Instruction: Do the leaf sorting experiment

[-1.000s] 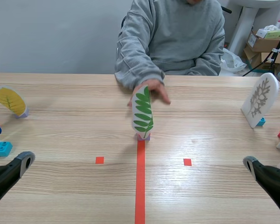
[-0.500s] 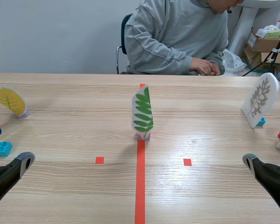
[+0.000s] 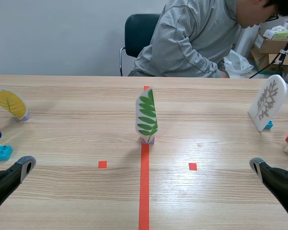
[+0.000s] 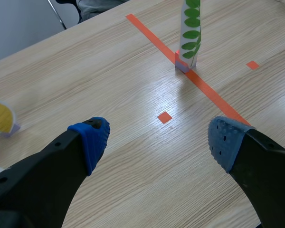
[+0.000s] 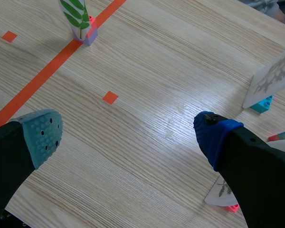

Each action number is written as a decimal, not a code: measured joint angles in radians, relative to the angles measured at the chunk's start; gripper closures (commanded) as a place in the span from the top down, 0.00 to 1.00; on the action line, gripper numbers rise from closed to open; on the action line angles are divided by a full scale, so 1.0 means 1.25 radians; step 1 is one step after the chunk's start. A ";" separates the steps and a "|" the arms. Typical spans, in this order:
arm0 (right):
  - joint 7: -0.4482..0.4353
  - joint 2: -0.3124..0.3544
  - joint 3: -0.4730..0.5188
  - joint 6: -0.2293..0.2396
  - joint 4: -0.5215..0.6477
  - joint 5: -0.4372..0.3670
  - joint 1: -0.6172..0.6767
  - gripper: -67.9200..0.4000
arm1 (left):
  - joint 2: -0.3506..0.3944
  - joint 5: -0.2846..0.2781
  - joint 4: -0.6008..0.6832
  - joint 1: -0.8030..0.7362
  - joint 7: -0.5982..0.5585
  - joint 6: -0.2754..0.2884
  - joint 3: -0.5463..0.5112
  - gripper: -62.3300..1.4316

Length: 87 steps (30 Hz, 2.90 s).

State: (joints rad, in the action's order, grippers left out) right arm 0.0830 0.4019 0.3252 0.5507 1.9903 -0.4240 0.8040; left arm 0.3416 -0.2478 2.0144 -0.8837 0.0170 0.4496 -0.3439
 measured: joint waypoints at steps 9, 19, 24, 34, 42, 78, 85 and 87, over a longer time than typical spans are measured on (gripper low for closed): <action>0.009 0.000 0.000 -0.001 0.000 0.000 0.000 0.83 | 0.000 0.000 0.000 0.000 0.000 0.000 0.000 0.74; 0.112 0.000 0.000 -0.007 -0.001 0.013 -0.088 0.83 | 0.000 0.000 -0.001 0.000 0.000 0.000 0.000 0.74; 0.130 0.000 -0.041 0.003 -0.077 0.061 -0.234 0.83 | 0.000 0.000 -0.001 0.000 0.000 0.000 0.000 0.74; 0.091 0.031 -0.322 0.019 -0.403 0.135 -0.562 0.83 | 0.000 0.001 -0.001 0.000 0.000 0.000 0.000 0.74; 0.015 -0.009 -0.573 0.049 -0.671 0.212 -0.810 0.83 | -0.001 0.003 -0.001 0.000 0.001 0.000 0.000 0.74; -0.082 -0.191 -0.712 0.032 -0.883 0.277 -0.955 0.15 | -0.018 0.003 -0.001 0.010 0.020 0.000 0.000 0.74; -0.087 -0.191 -0.712 0.032 -0.883 0.277 -0.955 0.03 | -0.018 0.003 -0.001 0.015 0.020 0.000 0.000 0.74; -0.087 -0.191 -0.712 0.032 -0.883 0.277 -0.955 0.03 | -0.018 0.003 -0.001 0.015 0.020 0.000 0.000 0.74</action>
State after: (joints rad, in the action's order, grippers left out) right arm -0.0257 0.1631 -0.5652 0.5911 0.8871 -0.0780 -0.3893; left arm 0.3187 -0.2440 2.0129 -0.8646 0.0414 0.4496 -0.3439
